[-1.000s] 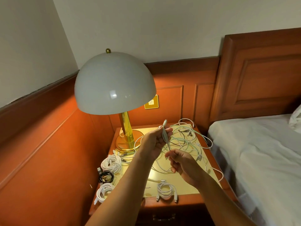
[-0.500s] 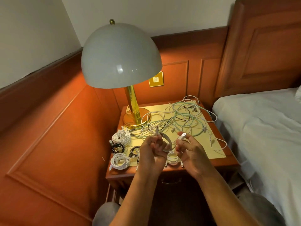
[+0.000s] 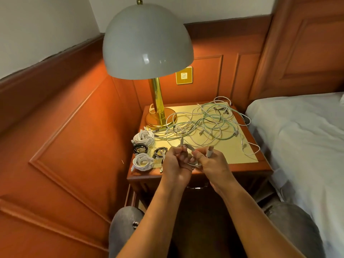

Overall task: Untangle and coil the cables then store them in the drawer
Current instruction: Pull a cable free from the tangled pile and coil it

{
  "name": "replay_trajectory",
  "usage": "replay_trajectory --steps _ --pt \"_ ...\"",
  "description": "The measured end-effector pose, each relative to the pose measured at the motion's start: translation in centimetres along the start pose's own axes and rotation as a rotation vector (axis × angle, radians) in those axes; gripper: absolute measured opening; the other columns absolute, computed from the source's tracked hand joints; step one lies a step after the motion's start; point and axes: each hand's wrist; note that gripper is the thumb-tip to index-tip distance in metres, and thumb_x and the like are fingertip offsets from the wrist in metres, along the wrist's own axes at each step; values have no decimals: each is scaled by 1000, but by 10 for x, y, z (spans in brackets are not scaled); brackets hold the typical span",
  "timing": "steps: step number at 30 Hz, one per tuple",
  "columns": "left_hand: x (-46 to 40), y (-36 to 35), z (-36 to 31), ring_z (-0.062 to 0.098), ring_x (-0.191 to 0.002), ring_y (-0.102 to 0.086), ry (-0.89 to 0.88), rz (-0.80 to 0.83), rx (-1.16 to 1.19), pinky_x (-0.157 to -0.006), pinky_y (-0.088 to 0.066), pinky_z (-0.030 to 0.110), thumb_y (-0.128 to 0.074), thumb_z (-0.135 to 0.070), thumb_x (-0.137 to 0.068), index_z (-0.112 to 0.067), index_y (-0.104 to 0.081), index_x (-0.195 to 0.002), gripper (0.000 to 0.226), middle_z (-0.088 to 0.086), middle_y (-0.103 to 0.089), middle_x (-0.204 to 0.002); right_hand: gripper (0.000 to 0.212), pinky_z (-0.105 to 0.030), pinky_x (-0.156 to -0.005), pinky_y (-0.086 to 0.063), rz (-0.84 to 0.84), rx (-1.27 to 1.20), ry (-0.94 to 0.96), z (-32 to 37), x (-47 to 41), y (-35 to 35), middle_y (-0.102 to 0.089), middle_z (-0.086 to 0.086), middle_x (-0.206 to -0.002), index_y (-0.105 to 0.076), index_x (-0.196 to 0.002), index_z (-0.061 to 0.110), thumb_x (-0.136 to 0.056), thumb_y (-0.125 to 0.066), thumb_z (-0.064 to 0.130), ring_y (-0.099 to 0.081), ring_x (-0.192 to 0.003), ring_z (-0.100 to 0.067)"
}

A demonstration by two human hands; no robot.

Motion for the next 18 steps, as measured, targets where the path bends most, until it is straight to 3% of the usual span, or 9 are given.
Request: replay_trajectory --steps 5,7,10,13,16,18 --pt "1 -1 4 13 -47 -36 -44 -51 -69 -55 -34 27 -36 -2 -90 -4 -50 -72 23 2 -36 -52 15 -52 -91 -53 -3 74 -33 -2 4 -2 -71 -7 -90 -68 -91 14 -97 -56 19 -67 -93 -23" --pt "2 1 5 16 -57 -43 -65 -74 -90 -64 -39 29 -38 -2 -91 -5 -50 -73 23 4 -43 -57 13 -49 -93 -53 -4 72 -26 2 4 -1 -70 -6 -94 -67 -93 17 -98 -55 19 -66 -96 -21" --pt "3 9 2 17 -79 -45 -93 -99 -389 -76 -33 34 -39 -9 -93 -12 -51 -74 23 4 -50 -80 10 -40 -90 -53 -18 108 -9 12 1 3 -65 -1 -98 -61 -93 21 -99 -54 19 -61 -100 -19" --pt "2 12 -10 13 -75 -41 -61 -60 -662 -65 -32 28 -48 -7 -92 -10 -60 -78 19 3 -50 -86 8 -31 -76 -52 -16 133 -3 15 0 10 -63 -3 -99 -60 -101 19 -99 -52 18 -61 -98 -20" --pt "2 12 -20 11 -61 -44 -54 94 -690 -53 -37 19 -53 0 -94 0 -65 -83 16 7 -52 -76 9 -37 -73 -53 -4 147 -29 16 -4 17 -65 -8 -96 -63 -100 16 -99 -54 19 -63 -91 -23" --pt "2 15 -21 12 -58 -48 -70 112 -660 -50 -42 18 -55 1 -93 3 -64 -86 11 8 -53 -72 8 -29 -59 -47 6 92 -62 18 -7 20 -64 -8 -93 -64 -99 15 -98 -56 19 -59 -78 -19"
Point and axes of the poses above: each hand's wrist, its own x-axis away from the middle knuckle, its own y-axis out of the back of the hand, z = x × y
